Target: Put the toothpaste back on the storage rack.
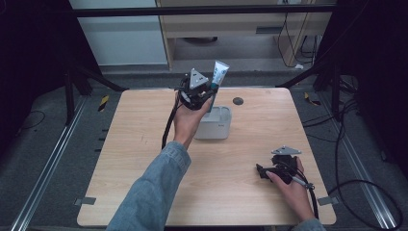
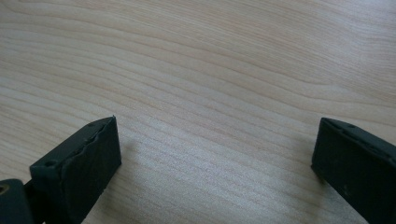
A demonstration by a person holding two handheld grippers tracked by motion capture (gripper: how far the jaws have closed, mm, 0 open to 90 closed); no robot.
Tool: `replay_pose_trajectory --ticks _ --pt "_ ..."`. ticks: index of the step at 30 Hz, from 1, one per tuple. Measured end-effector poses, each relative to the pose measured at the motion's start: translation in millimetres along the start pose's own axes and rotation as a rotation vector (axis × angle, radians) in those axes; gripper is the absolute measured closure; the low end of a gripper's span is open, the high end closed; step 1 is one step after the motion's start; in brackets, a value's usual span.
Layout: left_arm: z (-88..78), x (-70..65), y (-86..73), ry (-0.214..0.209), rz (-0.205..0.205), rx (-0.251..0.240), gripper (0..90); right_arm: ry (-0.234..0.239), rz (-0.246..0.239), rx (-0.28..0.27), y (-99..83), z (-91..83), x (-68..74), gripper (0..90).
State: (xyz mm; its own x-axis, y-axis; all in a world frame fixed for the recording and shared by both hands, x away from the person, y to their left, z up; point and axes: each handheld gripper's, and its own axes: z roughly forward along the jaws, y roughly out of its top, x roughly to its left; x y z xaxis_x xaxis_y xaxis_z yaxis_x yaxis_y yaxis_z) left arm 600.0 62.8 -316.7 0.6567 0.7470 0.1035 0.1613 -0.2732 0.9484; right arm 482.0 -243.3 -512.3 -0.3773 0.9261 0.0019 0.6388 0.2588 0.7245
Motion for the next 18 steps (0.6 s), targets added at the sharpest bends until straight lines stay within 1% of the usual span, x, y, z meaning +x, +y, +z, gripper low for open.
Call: replay_pose_trajectory --ticks 1,2,5,6,13,16,18 --pt "0.6 -0.2 -0.3 -0.002 -0.001 -0.003 77.6 0.0 0.0 0.0 0.0 0.0 0.0 1.6" --pt "2.0 -1.8 -0.9 -0.001 0.01 -0.014 77.6 0.0 0.0 0.0 0.0 0.0 0.0 1.6" --pt "3.9 -3.0 -1.5 -0.002 0.017 -0.017 77.6 0.0 0.0 0.0 0.0 0.0 0.0 1.6" --pt "5.3 -3.7 -2.0 0.002 0.026 -0.018 77.6 0.0 0.0 0.0 0.0 0.0 0.0 1.6" --pt "10.5 -3.0 -4.6 0.0 0.023 -0.017 77.6 0.001 0.001 0.001 0.0 -0.1 0.1 1.6" --pt "12.3 -1.5 -6.3 0.001 0.029 -0.011 77.6 0.001 0.003 0.0 0.0 0.0 0.1 1.6" --pt "13.4 0.2 -7.6 -0.001 0.024 -0.008 77.6 0.002 0.004 0.0 0.0 -0.1 0.2 1.6"
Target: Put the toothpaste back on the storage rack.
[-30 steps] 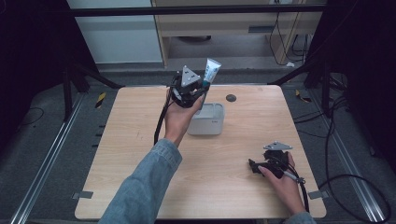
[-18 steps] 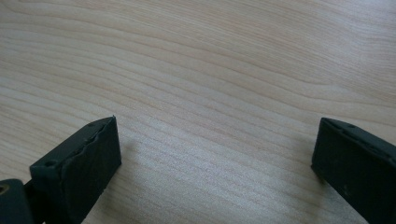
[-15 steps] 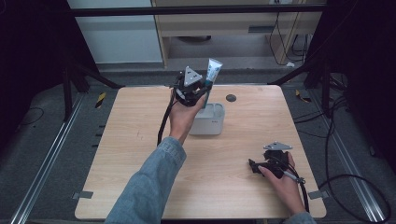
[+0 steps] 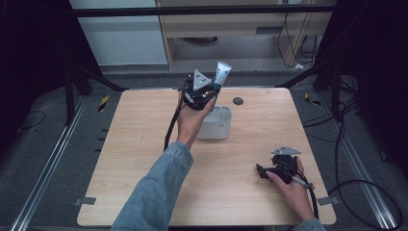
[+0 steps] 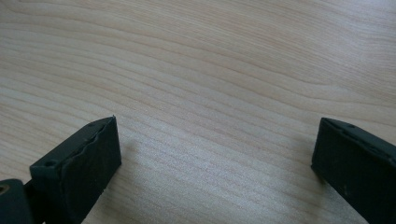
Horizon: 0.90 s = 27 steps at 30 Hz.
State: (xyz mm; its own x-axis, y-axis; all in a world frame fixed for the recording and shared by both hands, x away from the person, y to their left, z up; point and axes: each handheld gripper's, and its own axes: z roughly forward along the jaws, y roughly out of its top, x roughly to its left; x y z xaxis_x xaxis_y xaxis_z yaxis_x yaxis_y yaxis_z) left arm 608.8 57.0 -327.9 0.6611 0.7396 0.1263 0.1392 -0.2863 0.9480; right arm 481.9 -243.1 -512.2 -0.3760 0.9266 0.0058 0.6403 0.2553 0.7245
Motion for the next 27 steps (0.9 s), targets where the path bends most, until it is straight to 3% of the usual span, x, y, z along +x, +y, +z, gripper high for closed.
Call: replay_pose_trajectory --ticks 16,27 --pt "19.5 -0.9 -21.9 -0.015 -0.022 0.042 77.5 0.0 -0.003 0.0 -0.1 0.0 -0.3 1.6" --pt "24.2 -0.5 -33.9 -0.017 -0.029 0.063 77.5 0.0 -0.005 -0.001 -0.1 0.1 -0.4 1.6"
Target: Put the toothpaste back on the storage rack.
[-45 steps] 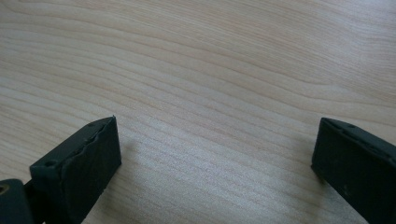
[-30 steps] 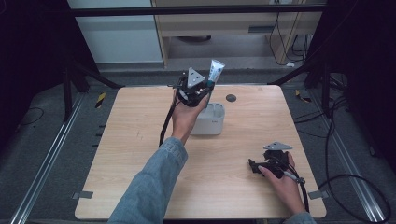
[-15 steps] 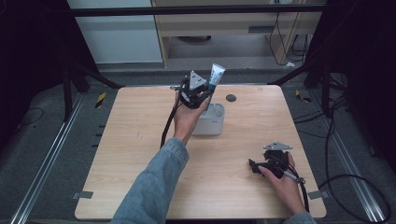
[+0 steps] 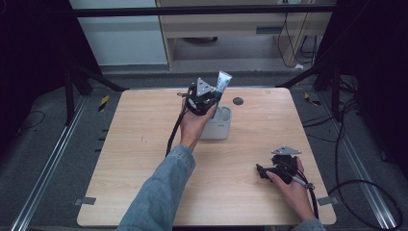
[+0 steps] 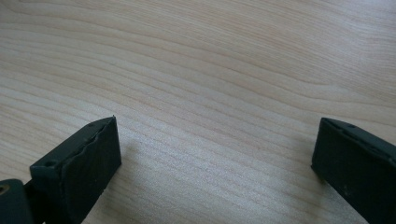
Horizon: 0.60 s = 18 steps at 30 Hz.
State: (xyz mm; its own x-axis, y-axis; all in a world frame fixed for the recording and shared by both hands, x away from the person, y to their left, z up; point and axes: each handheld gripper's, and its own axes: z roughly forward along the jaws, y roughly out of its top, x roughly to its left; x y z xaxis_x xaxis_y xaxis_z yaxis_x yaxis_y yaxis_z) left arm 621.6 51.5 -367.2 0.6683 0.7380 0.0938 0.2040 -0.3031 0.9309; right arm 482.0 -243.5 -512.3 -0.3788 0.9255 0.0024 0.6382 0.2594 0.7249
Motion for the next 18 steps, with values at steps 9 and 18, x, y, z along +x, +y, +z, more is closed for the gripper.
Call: replay_pose_trajectory --ticks 9,18 --pt "3.9 2.5 -15.0 -0.011 -0.011 0.044 77.5 0.0 0.002 0.001 0.0 0.0 0.2 1.5" --pt "7.6 3.4 -25.2 -0.018 -0.01 0.089 77.4 0.0 0.002 0.002 0.0 -0.1 0.2 1.5"
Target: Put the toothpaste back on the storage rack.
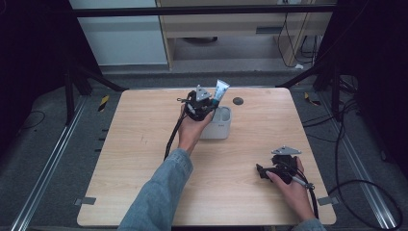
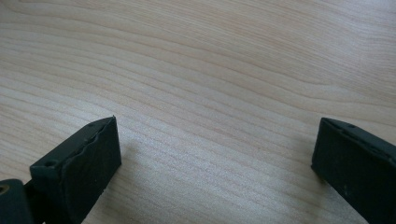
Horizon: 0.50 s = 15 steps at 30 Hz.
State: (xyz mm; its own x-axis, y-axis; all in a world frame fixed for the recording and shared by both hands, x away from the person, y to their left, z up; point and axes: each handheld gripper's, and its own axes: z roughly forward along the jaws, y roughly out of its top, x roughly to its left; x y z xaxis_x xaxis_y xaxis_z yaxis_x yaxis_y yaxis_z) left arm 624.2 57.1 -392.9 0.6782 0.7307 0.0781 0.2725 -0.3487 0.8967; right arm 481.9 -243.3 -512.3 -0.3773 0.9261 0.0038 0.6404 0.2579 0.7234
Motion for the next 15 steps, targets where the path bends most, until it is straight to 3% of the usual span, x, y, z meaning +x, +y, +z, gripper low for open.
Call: replay_pose_trajectory --ticks 15 --pt "4.9 3.9 -8.0 -0.002 -0.029 0.057 77.2 0.0 0.0 0.0 0.0 0.0 0.0 1.5"
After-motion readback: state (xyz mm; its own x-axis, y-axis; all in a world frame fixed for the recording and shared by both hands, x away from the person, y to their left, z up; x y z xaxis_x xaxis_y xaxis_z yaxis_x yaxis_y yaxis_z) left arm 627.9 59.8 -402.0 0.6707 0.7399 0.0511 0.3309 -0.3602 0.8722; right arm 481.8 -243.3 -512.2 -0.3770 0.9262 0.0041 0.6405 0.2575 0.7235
